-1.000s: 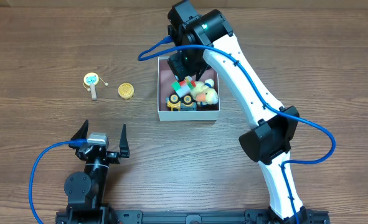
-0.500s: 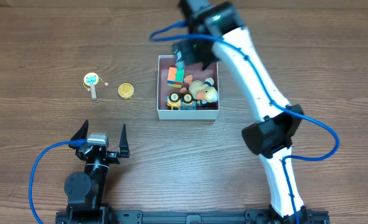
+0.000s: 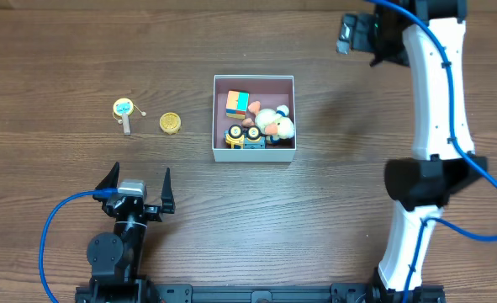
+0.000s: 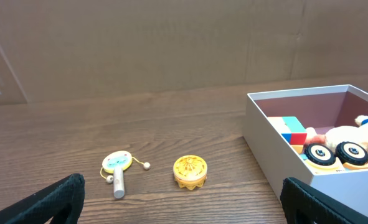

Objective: Pack container
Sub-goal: 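Withdraw the right gripper to the right side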

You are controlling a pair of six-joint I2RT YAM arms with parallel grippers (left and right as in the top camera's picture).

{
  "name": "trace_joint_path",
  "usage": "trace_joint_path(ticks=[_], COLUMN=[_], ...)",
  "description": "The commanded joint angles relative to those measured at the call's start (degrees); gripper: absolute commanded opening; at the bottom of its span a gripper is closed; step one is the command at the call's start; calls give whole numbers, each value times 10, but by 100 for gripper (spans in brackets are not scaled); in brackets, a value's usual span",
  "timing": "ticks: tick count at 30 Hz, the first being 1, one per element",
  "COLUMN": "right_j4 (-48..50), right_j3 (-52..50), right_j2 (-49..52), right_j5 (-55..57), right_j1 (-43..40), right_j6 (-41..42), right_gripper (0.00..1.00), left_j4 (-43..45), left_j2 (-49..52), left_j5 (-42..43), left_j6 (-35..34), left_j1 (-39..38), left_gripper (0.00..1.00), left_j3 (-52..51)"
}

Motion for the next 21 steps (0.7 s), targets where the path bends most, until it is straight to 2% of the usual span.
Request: trace_joint_path(ticks=[1, 8, 16, 21], right_j4=[-2, -2, 26, 55], right_j3=[-116, -221, -336, -412], right_j2=[-52, -90, -219, -265], right_j5=[18, 7, 2, 7], right_j1=[-21, -67, -113, -129], right_j6=[-17, -17, -28, -28], right_gripper=[100, 99, 100, 100], left_j4=[1, 1, 1, 1], left_j2=[-5, -5, -5, -5], left_j5=[-6, -6, -6, -6], left_j6=[-6, -6, -6, -6], left_j1=[5, 5, 5, 5], left_gripper=[100, 100, 100, 100], left_j3=[-4, -4, -4, -4])
